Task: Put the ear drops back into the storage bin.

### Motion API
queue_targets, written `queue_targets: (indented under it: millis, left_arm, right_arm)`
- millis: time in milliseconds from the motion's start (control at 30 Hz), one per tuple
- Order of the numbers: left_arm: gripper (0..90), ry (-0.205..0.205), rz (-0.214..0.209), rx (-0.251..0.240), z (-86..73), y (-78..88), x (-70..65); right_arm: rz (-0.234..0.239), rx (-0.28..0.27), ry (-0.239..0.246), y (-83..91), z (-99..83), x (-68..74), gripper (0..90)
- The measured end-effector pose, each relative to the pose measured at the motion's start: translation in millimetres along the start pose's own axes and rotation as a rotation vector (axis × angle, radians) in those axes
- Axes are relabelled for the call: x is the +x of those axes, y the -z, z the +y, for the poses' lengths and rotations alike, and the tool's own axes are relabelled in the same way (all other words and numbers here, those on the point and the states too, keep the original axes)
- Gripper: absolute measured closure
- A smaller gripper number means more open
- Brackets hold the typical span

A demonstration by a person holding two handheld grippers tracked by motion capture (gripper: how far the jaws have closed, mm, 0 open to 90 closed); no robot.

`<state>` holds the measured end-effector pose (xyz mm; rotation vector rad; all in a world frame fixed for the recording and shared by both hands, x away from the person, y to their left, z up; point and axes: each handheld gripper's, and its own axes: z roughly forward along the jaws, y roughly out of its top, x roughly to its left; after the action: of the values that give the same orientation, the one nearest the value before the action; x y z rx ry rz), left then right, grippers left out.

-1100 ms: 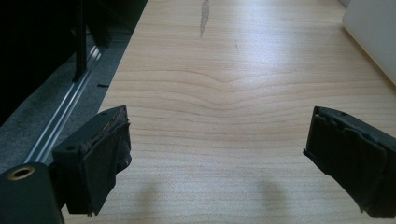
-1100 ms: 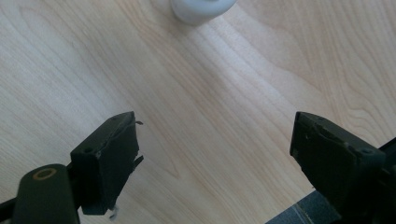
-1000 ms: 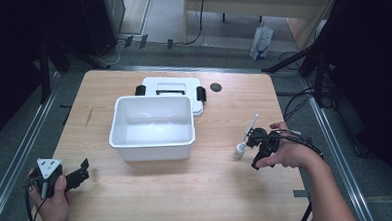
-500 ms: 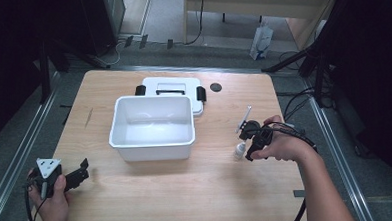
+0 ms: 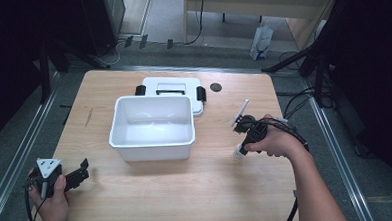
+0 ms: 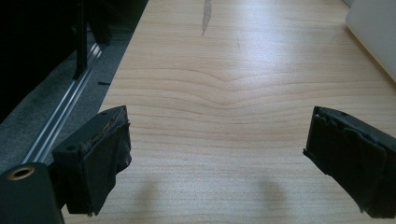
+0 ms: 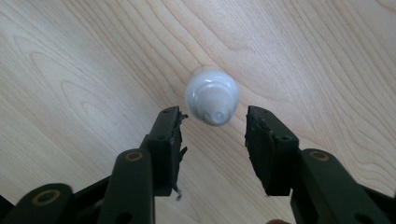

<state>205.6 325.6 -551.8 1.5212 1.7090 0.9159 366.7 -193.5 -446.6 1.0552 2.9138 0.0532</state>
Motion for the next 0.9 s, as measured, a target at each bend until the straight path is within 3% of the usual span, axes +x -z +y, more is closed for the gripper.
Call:
queue_targets:
  millis: [200, 500, 900]
  left_arm:
    - [7.5, 0.000, 0.000, 0.001, 0.0, 0.0, 0.0]
    - [7.5, -0.002, 0.000, 0.000, 0.0, -0.1, -0.1]
    - [7.5, -0.001, 0.001, 0.001, 0.0, -0.1, -0.2]
  right_arm:
    - [0.007, -0.012, -0.016, -1.4, 3.4, -1.5, 63.4]
    - [0.010, -0.017, 0.000, -4.9, 6.4, -1.1, 71.5]
    - [-0.008, -0.022, 0.035, 2.7, 7.4, 0.4, 72.0]
